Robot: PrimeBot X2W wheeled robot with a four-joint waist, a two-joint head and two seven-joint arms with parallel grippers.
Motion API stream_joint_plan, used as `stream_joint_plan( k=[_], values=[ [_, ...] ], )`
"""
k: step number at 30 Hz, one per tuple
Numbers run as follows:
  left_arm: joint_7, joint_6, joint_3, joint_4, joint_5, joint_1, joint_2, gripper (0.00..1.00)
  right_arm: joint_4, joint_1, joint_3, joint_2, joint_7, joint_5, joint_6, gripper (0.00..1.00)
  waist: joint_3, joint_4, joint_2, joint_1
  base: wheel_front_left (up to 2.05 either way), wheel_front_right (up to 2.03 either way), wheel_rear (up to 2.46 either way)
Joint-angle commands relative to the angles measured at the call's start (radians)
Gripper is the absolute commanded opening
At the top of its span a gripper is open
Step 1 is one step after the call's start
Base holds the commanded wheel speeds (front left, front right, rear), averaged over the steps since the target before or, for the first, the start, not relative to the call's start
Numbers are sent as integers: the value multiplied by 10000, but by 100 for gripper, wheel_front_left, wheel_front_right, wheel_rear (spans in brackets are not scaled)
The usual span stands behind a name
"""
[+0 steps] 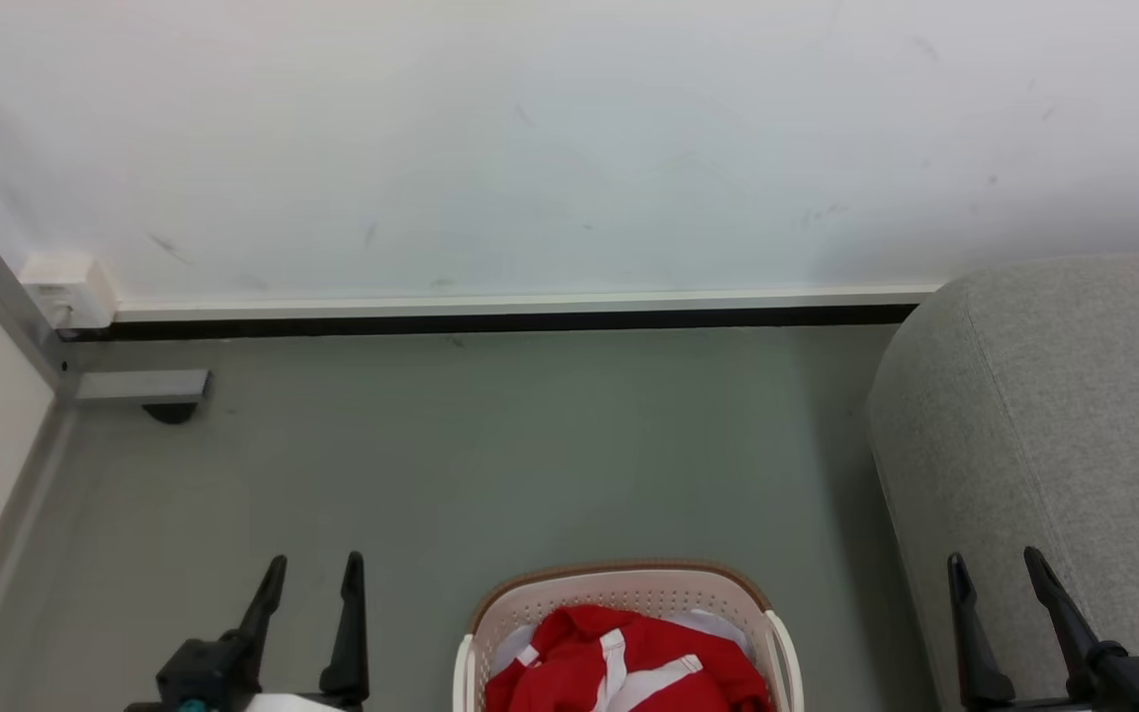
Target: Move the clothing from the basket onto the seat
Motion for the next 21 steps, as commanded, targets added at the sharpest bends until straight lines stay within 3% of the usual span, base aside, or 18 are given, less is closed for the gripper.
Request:
stream_joint_plan(
  k=[1, 12, 16, 21],
  values=[
    [-7, -36, -36, -11, 50, -188, 64, 100, -52, -213, 31, -24, -36, 62, -21, 100, 196, -143, 0, 0, 0, 0, 0],
    [-7, -488, -1083, 455, 717, -1431, 106, 100, -369, -834, 30, -12, -21, 205, -21, 100, 1654, -829, 0, 0, 0, 0, 0],
    [138, -702, -2084, 1280, 1302, -2251, 324, 100, -527, -1221, 101, -9, -19, 415, -21, 100, 2417, -1077, 0, 0, 0, 0, 0],
    [1193, -847, -3497, 2472, 1735, -3304, 645, 100, -648, -1685, 300, -5, -19, 663, -21, 100, 3271, -1410, 0, 0, 0, 0, 0]
  ],
)
